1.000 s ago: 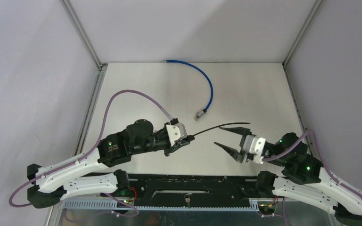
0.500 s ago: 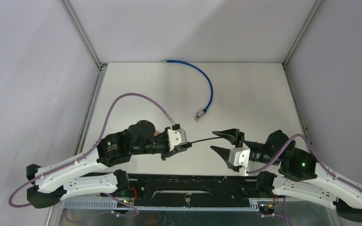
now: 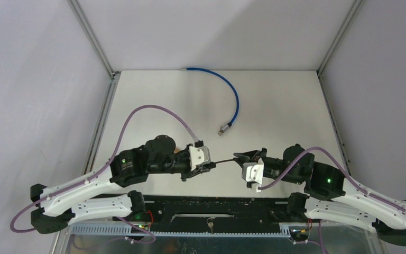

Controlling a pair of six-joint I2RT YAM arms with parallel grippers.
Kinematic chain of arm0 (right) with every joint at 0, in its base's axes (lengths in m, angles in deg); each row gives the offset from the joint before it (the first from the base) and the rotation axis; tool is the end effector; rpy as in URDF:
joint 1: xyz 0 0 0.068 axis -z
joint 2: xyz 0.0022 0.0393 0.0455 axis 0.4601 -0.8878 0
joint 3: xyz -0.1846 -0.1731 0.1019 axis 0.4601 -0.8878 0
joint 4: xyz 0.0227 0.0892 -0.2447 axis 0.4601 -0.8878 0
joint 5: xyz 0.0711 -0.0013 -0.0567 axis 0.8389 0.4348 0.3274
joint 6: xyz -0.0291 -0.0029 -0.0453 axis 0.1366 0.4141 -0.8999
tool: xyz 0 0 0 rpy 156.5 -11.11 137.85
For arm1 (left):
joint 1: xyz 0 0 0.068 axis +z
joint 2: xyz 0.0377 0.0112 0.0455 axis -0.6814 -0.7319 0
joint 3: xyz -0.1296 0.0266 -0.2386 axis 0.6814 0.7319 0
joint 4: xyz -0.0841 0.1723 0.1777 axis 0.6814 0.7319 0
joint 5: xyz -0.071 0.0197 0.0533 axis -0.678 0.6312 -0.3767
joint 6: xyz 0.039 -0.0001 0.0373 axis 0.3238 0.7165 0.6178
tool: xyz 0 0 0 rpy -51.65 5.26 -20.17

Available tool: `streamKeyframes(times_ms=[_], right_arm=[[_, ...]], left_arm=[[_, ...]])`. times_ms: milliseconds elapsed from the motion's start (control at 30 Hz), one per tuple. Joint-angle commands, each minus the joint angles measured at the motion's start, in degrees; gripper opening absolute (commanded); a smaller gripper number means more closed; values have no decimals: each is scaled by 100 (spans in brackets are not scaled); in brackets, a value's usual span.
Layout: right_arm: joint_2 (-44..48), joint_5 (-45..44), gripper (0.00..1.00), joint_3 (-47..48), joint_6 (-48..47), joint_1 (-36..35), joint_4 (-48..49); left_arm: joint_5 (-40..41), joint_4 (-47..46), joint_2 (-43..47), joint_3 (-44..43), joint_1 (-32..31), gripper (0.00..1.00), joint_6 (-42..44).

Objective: Lock with the key
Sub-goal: Pick up the lock from the center of the board, then lock the lock.

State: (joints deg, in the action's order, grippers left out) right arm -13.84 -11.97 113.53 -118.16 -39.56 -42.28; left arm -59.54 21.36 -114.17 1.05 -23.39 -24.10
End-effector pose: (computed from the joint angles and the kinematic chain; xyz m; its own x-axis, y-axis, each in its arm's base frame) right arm 0.0536 0.1351 0.3467 0.5875 -0.3615 -0.7240 -0.7569 0.0708 -0.6497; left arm 0.0675 -0.1720 0.3553 0.0259 0.4164 -0.9088 0.9838 0.1508 0.0971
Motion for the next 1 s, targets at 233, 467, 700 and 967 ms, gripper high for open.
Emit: streamKeyframes(times_ms=[233,467,700,967], right_arm=[[74,-157,0,191,392,-65,254],[162,-123,0,191,365,-76,340],[165,-85,0,191,382,-98,382],[284,177,0,191,496,-124,572]], left_arm=[[20,-365,-73,-406,17,33,16],[-60,-621,-88,-263,17,67,-147],[-110,-668,-145,-228,17,68,-151],[-195,-739,-242,-194,17,62,-197]])
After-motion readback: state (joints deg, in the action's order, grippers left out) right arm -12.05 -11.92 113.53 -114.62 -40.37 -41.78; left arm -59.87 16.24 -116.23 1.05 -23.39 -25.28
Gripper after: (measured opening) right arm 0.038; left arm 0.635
